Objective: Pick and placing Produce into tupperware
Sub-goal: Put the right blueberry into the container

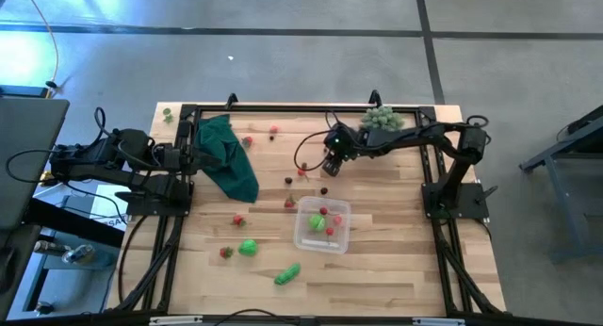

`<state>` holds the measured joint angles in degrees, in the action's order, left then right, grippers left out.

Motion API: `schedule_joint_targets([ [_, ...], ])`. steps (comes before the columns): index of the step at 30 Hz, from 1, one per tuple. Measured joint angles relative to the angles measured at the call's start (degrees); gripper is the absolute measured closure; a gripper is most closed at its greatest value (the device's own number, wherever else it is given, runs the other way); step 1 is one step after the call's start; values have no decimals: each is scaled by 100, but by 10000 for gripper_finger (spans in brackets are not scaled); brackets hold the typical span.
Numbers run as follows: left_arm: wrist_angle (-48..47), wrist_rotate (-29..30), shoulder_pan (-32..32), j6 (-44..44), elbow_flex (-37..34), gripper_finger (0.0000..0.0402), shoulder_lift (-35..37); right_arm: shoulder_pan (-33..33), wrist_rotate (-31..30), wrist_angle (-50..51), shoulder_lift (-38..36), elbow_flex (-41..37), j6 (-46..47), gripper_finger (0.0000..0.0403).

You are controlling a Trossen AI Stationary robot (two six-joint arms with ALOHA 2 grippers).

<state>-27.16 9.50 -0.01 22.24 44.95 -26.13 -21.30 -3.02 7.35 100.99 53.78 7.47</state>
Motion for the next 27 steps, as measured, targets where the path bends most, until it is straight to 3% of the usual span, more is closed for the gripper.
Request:
schedule_joint_targets([
  [10, 0, 0, -1, 0, 0, 401, 0, -245, -116, -344, 0, -334, -353, 238],
  [20, -2, 0, 0, 0, 0, 401, 0, -491, 373, -537, 143, -330, -407, 238],
  [27, 0, 0, 0, 0, 0, 401, 0, -494, 336, -668, 297, -330, -486, 238],
])
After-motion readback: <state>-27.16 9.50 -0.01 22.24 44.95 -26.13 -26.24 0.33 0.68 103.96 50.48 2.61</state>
